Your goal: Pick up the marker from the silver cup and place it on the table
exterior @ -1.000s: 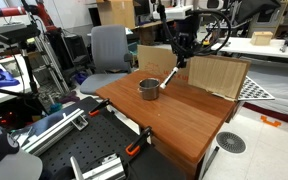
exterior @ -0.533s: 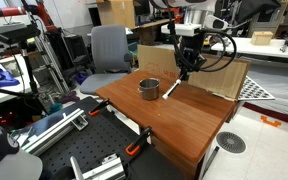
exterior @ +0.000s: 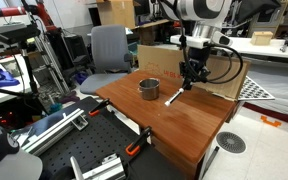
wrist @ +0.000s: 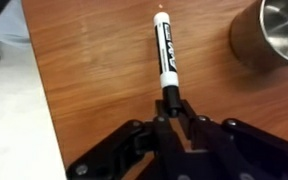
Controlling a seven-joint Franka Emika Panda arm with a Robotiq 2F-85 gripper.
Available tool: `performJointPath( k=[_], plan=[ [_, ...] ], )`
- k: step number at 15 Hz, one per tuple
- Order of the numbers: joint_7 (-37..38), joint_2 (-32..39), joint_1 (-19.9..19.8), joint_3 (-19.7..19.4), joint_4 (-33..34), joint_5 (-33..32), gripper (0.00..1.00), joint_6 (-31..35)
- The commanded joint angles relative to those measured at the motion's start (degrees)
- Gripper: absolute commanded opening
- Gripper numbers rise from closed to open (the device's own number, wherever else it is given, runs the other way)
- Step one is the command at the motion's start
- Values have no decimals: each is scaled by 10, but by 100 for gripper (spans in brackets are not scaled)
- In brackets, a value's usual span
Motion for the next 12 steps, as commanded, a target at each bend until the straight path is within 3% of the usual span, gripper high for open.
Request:
performJointPath(
  k=[1,12],
  plan=[
    [-14,56,-15,7,77,14,5,-66],
    [-2,164,-18,6,202,12,6,-149]
  ],
)
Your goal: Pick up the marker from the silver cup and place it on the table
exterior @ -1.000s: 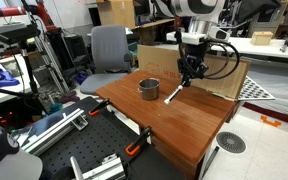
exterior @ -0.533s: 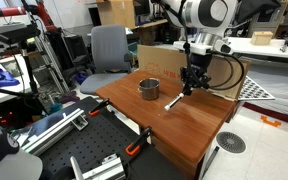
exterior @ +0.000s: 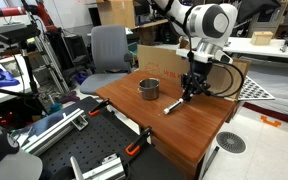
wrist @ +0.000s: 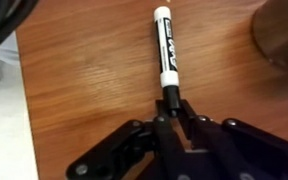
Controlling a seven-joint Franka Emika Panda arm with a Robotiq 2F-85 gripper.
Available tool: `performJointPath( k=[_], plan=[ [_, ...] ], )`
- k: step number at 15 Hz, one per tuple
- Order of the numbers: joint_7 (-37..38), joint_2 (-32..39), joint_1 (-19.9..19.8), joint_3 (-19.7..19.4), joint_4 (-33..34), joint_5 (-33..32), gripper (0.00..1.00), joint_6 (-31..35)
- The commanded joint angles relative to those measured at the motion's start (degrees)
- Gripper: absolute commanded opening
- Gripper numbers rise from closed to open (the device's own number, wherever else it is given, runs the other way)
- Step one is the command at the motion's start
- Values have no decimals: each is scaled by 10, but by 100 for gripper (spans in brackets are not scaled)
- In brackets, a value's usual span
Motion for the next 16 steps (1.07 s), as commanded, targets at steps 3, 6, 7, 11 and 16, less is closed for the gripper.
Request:
performJointPath(
  k=[3,6,7,11,16],
  plan=[
    [1,48,-11,6,81,11,52,-67],
    [2,57,-10,7,98,11,73,-77],
    [2,60,-10,7,103,11,80,-79],
    [2,62,-10,7,111,11,100,-80],
    [0,56,-10,9,110,12,100,-78]
  ],
)
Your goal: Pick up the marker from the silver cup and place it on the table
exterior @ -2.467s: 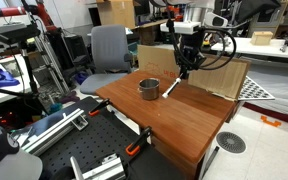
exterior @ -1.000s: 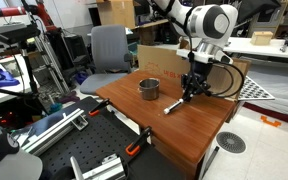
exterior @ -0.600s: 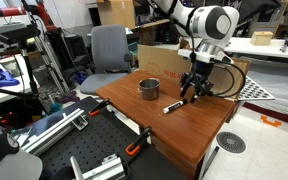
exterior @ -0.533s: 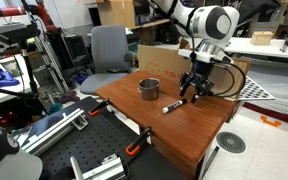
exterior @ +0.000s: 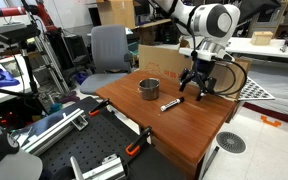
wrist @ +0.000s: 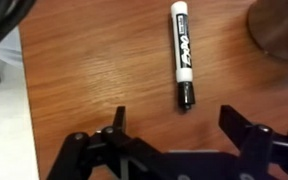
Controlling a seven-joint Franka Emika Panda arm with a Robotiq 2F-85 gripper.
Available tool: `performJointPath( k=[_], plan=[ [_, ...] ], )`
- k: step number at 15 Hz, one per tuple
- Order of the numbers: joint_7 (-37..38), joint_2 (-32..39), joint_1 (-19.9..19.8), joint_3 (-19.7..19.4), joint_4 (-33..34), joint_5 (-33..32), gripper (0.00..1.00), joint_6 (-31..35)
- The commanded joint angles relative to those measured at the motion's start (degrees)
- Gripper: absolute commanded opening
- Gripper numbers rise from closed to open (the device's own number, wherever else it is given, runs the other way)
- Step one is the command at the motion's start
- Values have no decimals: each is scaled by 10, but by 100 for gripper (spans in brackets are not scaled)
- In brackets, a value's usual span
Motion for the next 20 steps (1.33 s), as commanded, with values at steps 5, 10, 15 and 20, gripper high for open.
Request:
performJointPath(
  k=[5,10,15,20],
  plan=[
    [-11,-13,-7,15,6,14,100,-11],
    [-15,-74,1,22,-38,9,100,26],
    [-12,-131,6,27,-74,12,100,40],
    [-4,-112,9,21,-41,3,100,14]
  ],
)
